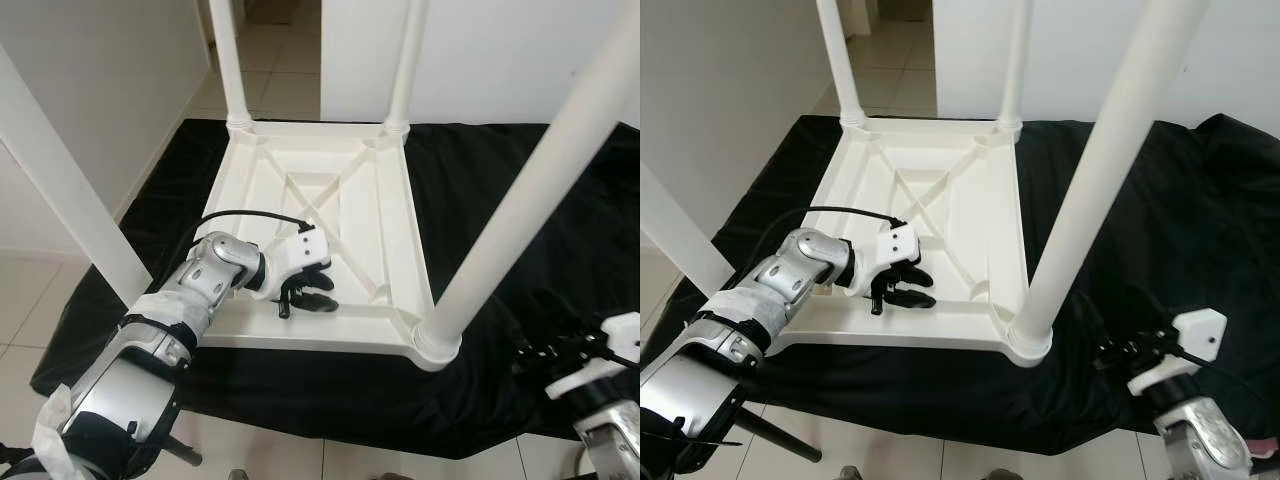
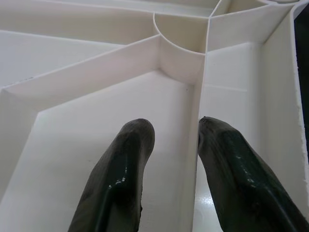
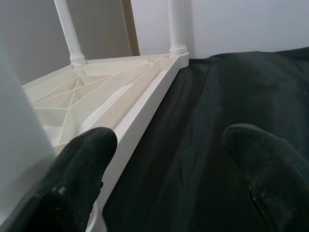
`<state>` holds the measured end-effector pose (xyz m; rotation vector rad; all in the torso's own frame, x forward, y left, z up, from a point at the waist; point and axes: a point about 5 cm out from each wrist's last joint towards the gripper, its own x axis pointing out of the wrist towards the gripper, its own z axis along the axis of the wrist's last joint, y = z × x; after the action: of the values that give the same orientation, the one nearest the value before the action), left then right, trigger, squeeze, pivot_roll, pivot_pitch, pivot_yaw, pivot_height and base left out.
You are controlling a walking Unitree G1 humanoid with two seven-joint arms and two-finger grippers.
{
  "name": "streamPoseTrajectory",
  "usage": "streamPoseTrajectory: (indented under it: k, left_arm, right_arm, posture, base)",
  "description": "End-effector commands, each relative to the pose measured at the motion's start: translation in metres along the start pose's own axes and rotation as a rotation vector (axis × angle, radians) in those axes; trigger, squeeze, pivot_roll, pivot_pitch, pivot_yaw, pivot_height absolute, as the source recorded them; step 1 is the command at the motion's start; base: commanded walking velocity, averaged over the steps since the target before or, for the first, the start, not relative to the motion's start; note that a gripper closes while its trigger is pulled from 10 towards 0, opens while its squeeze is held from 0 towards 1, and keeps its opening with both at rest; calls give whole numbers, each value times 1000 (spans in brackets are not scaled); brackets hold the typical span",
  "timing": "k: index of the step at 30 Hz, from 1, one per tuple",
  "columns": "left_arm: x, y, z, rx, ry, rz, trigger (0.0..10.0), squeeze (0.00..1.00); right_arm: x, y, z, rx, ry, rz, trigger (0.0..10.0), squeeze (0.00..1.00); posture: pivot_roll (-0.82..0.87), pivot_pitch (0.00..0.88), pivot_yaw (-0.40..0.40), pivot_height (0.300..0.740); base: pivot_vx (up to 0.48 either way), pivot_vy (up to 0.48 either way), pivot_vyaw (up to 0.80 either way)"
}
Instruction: Building children table
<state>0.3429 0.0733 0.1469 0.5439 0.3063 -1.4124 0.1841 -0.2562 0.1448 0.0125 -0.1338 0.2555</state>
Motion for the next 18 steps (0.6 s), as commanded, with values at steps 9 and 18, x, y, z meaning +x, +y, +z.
streamPoseTrajectory:
  k: [9,18]
  left_arm:
    - [-10,16,8,37,-84,320,10000,0]
    - [-27,17,3,-17,-152,388,10000,0]
  right_arm:
    - [-19,27,1,10,121,324,10000,0]
    - [11,32,3,-12,102,448,10000,0]
  posture:
    - [-203,5,77,740]
    - [-131,0,29,740]
  base:
    - [0,0,0]
    - [0,0,0]
